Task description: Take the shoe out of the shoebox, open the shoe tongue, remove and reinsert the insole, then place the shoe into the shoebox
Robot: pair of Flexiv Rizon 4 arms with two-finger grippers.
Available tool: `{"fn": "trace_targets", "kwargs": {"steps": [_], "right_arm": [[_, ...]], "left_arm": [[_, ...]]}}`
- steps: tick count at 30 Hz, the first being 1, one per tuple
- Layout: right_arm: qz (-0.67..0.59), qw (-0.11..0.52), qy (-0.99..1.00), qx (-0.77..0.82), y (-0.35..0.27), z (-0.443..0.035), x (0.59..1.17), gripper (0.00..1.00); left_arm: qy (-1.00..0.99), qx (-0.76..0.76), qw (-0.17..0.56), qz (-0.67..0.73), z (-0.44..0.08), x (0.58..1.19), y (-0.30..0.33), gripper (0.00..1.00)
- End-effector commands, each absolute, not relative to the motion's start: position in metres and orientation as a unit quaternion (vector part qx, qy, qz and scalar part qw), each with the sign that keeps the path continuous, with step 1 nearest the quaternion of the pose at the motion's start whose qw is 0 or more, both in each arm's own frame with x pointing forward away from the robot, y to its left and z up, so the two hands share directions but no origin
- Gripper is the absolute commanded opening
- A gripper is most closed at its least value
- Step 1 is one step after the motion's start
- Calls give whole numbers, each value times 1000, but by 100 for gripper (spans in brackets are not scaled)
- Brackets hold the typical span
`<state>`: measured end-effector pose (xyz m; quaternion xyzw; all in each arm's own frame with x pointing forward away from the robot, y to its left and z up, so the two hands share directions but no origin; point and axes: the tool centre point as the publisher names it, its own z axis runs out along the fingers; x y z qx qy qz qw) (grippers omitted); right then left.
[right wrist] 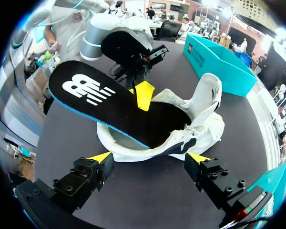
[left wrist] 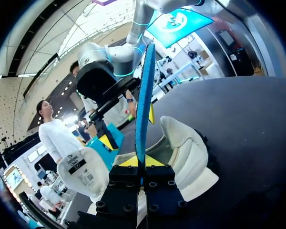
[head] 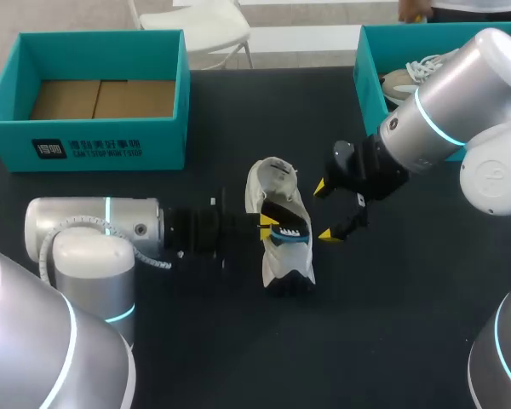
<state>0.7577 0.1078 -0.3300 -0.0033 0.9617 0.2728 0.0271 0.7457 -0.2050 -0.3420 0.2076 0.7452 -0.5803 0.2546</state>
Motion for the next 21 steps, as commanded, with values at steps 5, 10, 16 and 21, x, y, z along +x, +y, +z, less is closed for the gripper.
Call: {"fn": "trace_targets", "kwargs": {"steps": [5,10,16,21], "right_arm": [[272,28,962,-3,109,-331,757,100],[272,28,962,-3,109,-331,757,100],[272,28,962,-3,109,-331,757,100],[272,28,962,-3,109,-331,757,100]], "left_arm": [[747,207,254,-578,-340,747,-212,0],[738,215,262,-584,-327,741,-212,24],[733,220,268,-585,-321,738,-212,31],[726,228,260,-594,-316,729,-216,29]]}}
